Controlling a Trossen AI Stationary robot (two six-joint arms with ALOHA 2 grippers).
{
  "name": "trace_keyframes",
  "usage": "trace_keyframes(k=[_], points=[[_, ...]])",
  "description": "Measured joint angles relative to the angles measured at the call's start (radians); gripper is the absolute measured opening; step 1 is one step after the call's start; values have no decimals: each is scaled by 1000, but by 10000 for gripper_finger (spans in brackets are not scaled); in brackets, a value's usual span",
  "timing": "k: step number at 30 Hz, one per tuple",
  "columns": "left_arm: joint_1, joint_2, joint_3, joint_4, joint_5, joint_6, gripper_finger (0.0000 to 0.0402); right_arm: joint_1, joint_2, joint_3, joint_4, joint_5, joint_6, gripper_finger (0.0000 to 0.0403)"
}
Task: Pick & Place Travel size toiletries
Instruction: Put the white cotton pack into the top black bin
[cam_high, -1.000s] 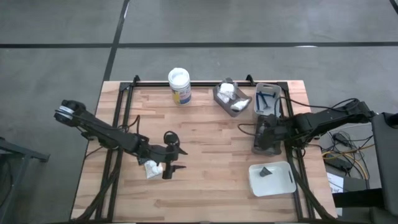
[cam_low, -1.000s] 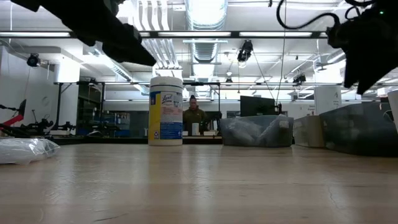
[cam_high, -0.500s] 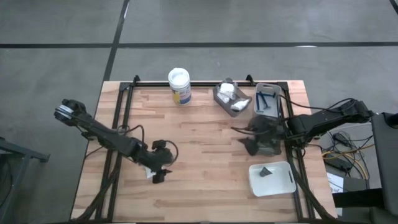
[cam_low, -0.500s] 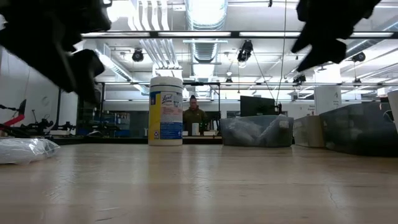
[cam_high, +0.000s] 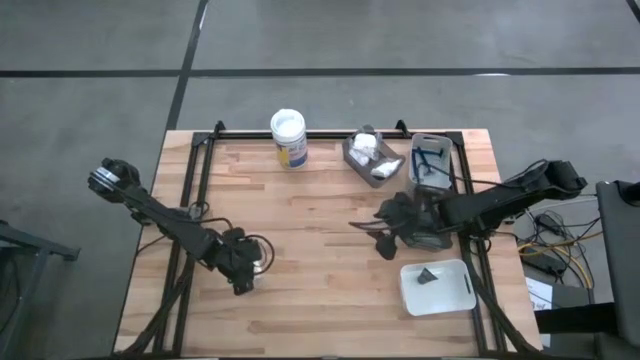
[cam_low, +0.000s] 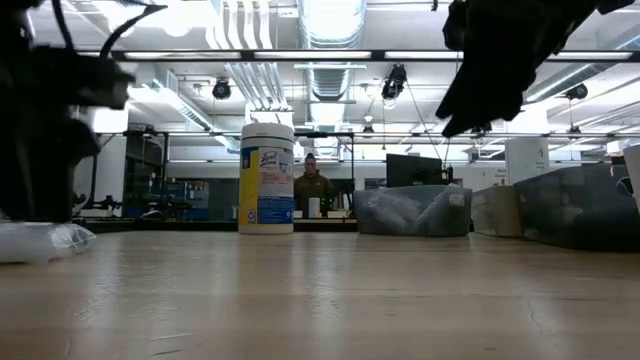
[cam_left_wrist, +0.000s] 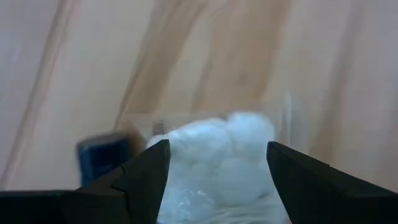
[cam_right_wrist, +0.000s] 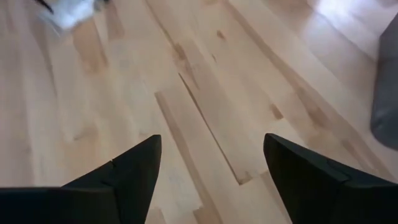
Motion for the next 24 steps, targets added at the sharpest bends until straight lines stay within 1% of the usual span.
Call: trace_keyframes(k=[6, 9, 11, 14, 18, 24], points=[[0, -2, -73, 11, -17, -83, 273, 0, 59, -1, 10, -2, -7, 257], [0, -2, -80, 12, -55, -82, 270, 0, 56, -1, 14, -2, -7, 248], [0, -1, -79, 12, -68, -56, 259, 0, 48, -1, 13, -2, -7, 242], [0, 0, -76, 32, -86, -15, 231, 0, 35, -1, 17, -2, -7, 234], [0, 1, -76, 87, -106, 35, 180, 0, 29, -1, 31, -2, -8, 225], [0, 1, -76, 215, -117, 149, 107, 0, 31, -6, 120, -2, -64, 219]])
